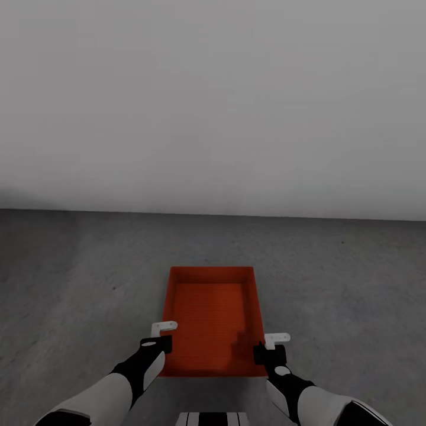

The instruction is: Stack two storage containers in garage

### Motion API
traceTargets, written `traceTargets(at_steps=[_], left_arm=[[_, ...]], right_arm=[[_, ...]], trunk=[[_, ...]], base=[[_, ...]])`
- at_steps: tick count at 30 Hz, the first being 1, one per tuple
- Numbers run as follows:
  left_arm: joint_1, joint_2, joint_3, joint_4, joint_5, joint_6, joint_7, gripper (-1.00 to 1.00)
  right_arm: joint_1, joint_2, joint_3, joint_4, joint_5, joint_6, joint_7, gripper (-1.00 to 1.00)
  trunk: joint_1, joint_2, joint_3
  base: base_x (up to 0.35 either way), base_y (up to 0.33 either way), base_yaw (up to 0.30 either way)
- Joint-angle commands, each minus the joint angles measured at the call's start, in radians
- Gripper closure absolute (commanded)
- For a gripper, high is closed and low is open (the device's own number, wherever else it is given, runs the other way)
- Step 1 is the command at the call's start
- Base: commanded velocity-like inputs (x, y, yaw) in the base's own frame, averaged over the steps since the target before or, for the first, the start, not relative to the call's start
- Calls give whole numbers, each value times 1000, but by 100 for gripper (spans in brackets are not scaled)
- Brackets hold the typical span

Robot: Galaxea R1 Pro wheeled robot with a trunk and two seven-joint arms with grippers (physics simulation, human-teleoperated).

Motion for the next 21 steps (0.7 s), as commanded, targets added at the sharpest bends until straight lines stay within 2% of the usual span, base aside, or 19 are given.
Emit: traceTargets(at_steps=[1,8,9,21], left_arm=[[0,0,18,-3,42,6,-2,100],[0,0,16,-2,44,5,-8,100],[0,0,16,-2,44,5,-8,-100],[0,0,17,0,45,6,-7,-100]], right_arm=[[-1,1,-64,-1,-7,-3,-1,100],[-1,1,-63,-1,-7,-3,-1,100],[-1,1,-63,-1,-7,-3,-1,-100],[-1,1,-63,-1,0,-4,-1,-100]], trunk=[[0,0,-1],[0,0,-1],[0,0,-1],[0,0,-1]], base=[[0,0,0],[0,0,0],[0,0,0],[0,0,0]])
